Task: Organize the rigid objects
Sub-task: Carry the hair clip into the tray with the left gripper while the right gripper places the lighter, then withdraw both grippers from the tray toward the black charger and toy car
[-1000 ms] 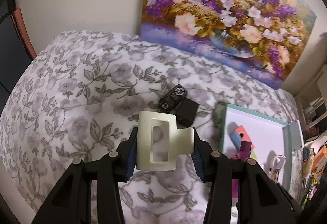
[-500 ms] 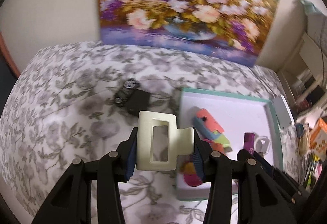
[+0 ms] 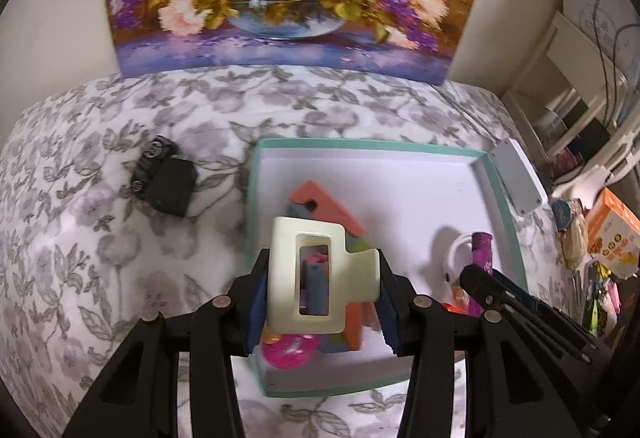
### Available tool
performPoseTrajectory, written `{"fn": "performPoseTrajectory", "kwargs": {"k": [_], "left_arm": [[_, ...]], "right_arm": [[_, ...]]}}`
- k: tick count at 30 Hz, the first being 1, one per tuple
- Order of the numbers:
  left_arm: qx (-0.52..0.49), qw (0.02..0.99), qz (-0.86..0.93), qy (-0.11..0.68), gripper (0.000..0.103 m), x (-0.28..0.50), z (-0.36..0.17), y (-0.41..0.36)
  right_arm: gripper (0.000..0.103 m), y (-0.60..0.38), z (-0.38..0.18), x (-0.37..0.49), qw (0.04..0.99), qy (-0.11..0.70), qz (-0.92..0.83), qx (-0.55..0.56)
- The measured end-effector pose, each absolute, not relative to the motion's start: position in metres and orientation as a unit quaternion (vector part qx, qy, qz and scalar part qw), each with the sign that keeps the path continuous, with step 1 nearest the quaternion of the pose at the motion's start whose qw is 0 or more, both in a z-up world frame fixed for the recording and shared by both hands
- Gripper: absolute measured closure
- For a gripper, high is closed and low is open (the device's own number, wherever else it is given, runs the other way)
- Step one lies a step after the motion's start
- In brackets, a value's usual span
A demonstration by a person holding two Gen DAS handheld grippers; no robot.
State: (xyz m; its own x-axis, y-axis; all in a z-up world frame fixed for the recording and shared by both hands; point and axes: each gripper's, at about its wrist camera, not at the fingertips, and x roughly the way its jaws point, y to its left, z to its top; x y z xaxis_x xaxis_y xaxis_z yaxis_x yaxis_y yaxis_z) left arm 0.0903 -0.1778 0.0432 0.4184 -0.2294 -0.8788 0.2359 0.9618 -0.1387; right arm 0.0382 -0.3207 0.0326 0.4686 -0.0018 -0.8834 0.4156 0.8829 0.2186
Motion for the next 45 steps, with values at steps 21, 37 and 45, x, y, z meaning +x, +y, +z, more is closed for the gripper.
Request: {"fn": "performPoseTrajectory", "kwargs": {"k": [21, 37, 45], "left_arm": [[0.014, 0.823, -0.151, 0.548, 0.055, 0.089, 0.023, -0.196], [0.012, 0.827, -0.118, 0.549, 0.03, 0.095, 0.029, -0.181], [0.005, 0.835, -0.063, 0.547, 0.017, 0.103, 0.029, -0.155]], "right_arm": [[0.081, -0.337, 0.023, 0.037, 0.819, 0.509, -0.139, 0.226], [0.075, -0.346, 0.028, 0.034, 0.814, 0.505, -0.152, 0.242], [0.036, -0.343, 0.027, 0.037, 0.813, 0.508, -0.158, 0.235]]}}
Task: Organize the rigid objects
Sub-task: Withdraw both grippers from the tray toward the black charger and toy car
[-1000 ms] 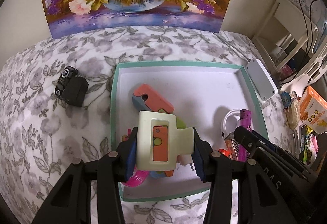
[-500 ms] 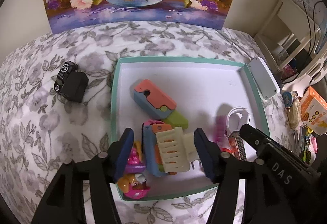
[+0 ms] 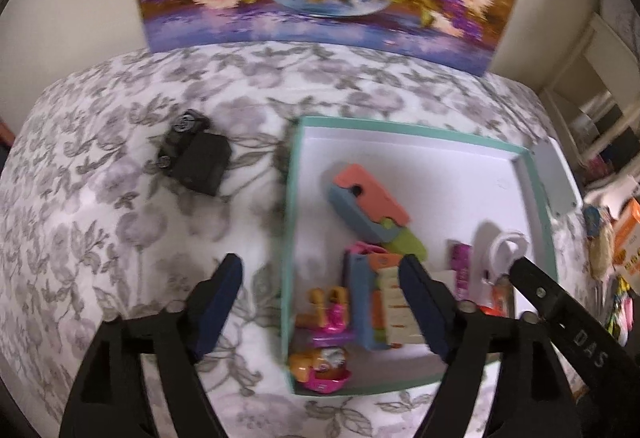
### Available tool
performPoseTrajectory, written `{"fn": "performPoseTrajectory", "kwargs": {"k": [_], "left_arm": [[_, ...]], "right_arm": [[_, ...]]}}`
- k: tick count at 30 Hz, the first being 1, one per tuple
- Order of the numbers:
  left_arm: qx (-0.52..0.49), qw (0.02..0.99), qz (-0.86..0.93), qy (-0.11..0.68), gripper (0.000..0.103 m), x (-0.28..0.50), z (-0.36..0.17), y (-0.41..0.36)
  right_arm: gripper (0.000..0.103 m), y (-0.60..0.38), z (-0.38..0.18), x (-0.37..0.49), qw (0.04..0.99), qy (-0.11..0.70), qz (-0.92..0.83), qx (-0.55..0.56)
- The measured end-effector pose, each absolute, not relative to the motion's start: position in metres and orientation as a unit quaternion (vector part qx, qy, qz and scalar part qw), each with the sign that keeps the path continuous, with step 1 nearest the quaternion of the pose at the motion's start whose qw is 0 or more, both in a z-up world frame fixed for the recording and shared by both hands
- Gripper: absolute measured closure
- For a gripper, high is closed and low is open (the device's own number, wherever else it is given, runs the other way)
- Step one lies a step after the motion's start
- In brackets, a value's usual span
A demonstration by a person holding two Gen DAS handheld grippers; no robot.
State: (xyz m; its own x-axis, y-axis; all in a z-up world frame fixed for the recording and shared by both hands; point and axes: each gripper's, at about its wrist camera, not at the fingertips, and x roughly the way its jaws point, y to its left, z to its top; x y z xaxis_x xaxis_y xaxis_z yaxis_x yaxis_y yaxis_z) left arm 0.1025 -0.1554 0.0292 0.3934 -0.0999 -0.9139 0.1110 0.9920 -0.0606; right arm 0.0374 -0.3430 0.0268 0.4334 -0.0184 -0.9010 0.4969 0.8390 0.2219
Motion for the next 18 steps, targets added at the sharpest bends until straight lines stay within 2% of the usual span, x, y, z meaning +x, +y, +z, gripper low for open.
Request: {"fn": "performPoseTrajectory", "kwargs": {"k": [4, 6, 9, 12, 13, 18], "left_arm": [[0.0, 0.838, -0.035, 0.545, 0.014, 0.106, 0.028, -0.142], [0.001, 0.837, -0.019, 0.548, 0.006, 0.108, 0.026, -0.135], [-0.007, 0.833, -0.007, 0.554, 0.006, 0.112, 0.022, -0.126], [-0.018, 0.829, 0.003, 0.559, 0.006, 0.114, 0.018, -0.117], [-0.02, 0.828, 0.007, 0.56, 0.006, 0.114, 0.017, -0.115], [-0.027, 0.826, 0.019, 0.563, 0.006, 0.116, 0.013, -0.106]], "right_arm": [[0.028, -0.339, 0.024, 0.041, 0.812, 0.513, -0.151, 0.232], [0.024, -0.338, 0.023, 0.042, 0.812, 0.515, -0.152, 0.227], [0.019, -0.334, 0.024, 0.043, 0.814, 0.516, -0.155, 0.216], [0.008, -0.33, 0.025, 0.044, 0.818, 0.514, -0.15, 0.21], [0.001, -0.329, 0.026, 0.045, 0.819, 0.514, -0.148, 0.209], [0.0, -0.323, 0.028, 0.047, 0.823, 0.514, -0.156, 0.183]]}}
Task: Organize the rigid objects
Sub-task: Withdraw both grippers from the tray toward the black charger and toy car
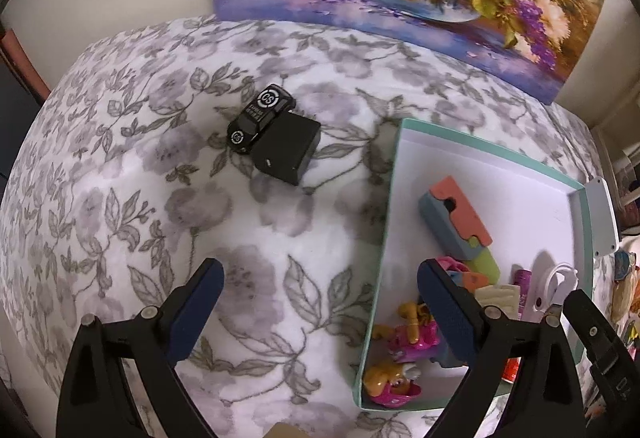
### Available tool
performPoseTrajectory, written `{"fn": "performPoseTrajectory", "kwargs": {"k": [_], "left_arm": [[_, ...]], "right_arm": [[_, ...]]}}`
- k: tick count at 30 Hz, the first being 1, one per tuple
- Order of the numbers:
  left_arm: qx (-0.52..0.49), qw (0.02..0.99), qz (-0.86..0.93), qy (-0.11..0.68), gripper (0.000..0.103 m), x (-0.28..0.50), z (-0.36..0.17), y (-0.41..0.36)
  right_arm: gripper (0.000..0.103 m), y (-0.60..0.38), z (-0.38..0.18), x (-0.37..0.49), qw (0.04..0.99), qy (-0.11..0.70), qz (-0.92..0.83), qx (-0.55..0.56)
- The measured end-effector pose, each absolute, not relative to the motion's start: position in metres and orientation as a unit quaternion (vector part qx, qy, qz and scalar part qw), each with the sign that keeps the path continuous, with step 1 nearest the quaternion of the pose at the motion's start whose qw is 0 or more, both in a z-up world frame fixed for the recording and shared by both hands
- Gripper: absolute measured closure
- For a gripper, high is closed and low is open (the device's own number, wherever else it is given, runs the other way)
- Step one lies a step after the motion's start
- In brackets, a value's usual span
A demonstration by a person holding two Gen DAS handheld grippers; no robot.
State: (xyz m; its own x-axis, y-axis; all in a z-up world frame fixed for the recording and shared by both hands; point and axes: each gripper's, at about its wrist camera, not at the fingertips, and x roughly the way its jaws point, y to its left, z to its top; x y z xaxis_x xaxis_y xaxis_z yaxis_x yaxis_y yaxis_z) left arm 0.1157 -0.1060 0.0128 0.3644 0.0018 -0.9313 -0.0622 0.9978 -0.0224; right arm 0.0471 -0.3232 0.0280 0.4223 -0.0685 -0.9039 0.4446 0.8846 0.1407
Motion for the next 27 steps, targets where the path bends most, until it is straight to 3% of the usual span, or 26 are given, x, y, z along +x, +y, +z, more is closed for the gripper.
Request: {"fn": "performPoseTrajectory", "kwargs": {"k": [13, 27], "left_arm": [[-0.039, 0.827, 0.048, 0.558, 0.001, 0.12, 0.012, -0.076], [-0.058, 0.834, 0.103, 0.539, 0.001, 0.131, 0.025, 0.004]], "right_arm": [[0.0, -0.315, 0.034, 0.05, 0.824, 0.515, -0.141, 0.187], [0.0, -0.249, 0.046, 0.072, 0.849, 0.508, -0.088, 0.112]]}}
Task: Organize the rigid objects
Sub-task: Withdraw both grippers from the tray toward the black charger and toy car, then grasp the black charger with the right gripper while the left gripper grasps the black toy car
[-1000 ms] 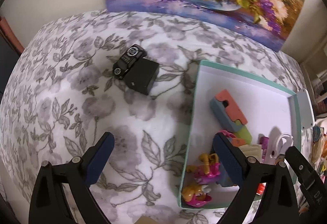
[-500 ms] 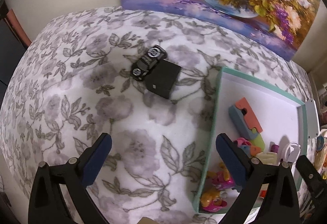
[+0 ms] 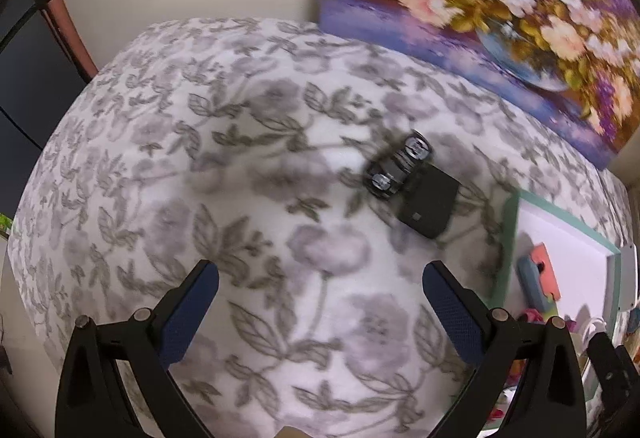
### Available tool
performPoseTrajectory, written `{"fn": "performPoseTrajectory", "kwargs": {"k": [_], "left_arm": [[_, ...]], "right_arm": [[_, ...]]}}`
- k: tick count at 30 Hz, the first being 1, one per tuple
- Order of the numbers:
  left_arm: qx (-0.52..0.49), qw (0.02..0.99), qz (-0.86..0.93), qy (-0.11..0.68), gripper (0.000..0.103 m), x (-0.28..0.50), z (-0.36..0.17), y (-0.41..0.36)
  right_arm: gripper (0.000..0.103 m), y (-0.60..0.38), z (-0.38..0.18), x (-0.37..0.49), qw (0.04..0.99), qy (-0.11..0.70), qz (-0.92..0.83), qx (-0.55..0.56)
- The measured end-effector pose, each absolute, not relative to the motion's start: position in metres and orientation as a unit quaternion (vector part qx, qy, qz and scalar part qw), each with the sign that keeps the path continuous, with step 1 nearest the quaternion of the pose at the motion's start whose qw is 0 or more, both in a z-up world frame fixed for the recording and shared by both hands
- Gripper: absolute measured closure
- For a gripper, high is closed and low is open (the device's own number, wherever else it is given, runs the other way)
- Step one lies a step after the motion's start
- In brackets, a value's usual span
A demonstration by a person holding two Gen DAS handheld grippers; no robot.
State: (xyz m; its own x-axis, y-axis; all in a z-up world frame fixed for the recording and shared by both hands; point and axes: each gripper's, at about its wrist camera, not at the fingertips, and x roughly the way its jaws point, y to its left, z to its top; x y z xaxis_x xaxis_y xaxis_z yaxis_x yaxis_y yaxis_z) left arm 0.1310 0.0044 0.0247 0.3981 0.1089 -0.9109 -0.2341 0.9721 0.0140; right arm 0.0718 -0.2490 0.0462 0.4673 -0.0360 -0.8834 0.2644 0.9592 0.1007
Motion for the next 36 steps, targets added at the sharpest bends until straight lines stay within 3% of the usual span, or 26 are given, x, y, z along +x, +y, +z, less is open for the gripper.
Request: {"fn": "performPoseTrajectory", "kwargs": {"k": [16, 26, 36], "left_arm": [[-0.097, 0.83, 0.116, 0.536, 0.001, 0.145, 0.021, 0.055], [-0.103, 0.832, 0.096, 0.537, 0.001, 0.163, 0.013, 0.059], [-0.124, 0.818, 0.087, 0.556, 0.001, 0.185, -0.016, 0.089]], "right_arm": [[0.0, -0.195, 0.032, 0.099, 0.855, 0.512, -0.066, 0.058], [0.0, -0.161, 0.022, 0.123, 0.855, 0.51, -0.01, 0.093], [0.0, -0.13, 0.009, 0.166, 0.849, 0.525, 0.008, 0.059]]}}
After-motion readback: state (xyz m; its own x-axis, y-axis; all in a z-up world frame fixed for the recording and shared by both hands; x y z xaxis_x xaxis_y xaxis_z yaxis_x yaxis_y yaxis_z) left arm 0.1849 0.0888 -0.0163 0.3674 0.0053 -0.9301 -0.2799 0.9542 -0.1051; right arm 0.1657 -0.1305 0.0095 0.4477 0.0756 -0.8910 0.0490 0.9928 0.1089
